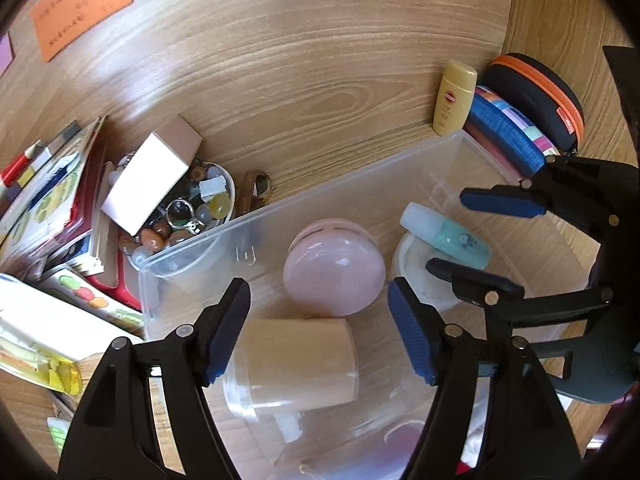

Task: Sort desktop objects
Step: 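Lower pink compact into clear box and open left while right releases blue bottle, then withdraw both grippers from the box toward the bagged pink rope and pouches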

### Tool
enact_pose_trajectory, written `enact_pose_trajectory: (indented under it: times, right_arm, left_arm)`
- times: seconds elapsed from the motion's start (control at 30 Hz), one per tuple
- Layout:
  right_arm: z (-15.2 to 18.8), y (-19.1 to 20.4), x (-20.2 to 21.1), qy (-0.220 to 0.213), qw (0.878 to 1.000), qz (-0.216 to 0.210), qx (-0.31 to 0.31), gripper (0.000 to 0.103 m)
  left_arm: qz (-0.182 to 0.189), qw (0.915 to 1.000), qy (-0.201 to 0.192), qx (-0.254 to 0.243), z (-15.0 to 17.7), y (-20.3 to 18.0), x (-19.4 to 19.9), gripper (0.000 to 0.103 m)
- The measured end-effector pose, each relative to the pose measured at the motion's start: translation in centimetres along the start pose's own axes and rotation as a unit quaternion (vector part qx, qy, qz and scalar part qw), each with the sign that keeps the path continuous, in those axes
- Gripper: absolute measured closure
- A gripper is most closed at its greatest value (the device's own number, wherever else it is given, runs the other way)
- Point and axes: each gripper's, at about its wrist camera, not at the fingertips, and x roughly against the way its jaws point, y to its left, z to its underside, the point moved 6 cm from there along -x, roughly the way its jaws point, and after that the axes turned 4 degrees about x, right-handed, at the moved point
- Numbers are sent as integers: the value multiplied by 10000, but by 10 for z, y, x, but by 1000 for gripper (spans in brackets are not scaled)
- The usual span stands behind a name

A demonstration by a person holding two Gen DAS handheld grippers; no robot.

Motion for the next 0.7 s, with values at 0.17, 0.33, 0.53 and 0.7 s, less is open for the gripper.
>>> enact_pose_trajectory:
  times: [0.17, 0.33, 0.53, 0.7]
  right_arm:
    - [-2, 2, 21, -152, 9996, 210, 62, 49]
    - [-11, -2, 44, -334, 9979, 554, 75, 31]
    - [-15, -3, 72, -505, 9945, 918, 3, 23]
    - [-11, -6, 100, -662, 9934, 884, -300, 20]
  left_arm:
    - [-24, 9999, -105, 81, 2, -2, 15, 29]
    - [-153, 9993, -322, 78, 7, -3, 39, 18]
    - [-174, 9982, -548, 171, 14, -4, 72, 8]
    - [-242, 9966, -756, 229, 22, -7, 99, 7]
